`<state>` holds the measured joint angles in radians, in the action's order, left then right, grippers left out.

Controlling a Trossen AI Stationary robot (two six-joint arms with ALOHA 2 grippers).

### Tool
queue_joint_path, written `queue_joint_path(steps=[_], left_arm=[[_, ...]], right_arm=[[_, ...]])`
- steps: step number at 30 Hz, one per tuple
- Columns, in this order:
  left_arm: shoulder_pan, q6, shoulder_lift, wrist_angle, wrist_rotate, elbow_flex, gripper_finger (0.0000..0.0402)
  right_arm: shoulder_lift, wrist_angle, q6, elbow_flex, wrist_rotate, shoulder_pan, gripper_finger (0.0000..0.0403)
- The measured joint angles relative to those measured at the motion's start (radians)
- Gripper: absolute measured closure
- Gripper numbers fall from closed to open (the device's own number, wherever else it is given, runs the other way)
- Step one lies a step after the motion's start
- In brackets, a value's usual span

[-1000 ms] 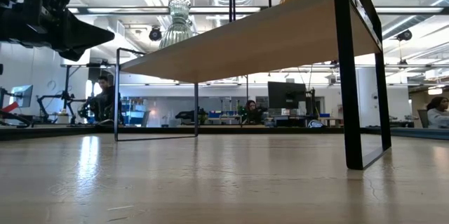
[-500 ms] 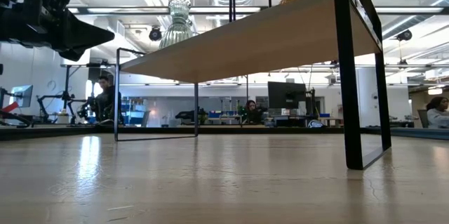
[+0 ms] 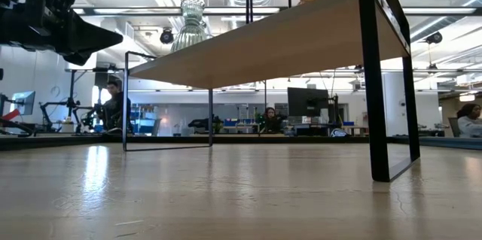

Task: Pick & Place candle stick holders
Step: Put the top orange candle holder on the shelf, then put the orange candle holder on the shelf

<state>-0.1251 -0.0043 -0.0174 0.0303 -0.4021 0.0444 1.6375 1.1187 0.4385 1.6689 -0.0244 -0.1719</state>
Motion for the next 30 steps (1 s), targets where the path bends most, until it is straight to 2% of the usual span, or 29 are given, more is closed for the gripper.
queue_joint_path(steps=[24, 30], left_arm=[[0.0, 0.0, 0.0, 0.0, 0.0, 0.0, 0.0383], [0.0, 0.0, 0.0, 0.0, 0.0, 0.0, 0.0383]], right_arm=[[-0.038, 0.011, 0.015, 0.013, 0.032, -0.012, 0.0395], [-0.048, 0.065, 0.017, 0.095, 0.116, -0.063, 0.0395]])
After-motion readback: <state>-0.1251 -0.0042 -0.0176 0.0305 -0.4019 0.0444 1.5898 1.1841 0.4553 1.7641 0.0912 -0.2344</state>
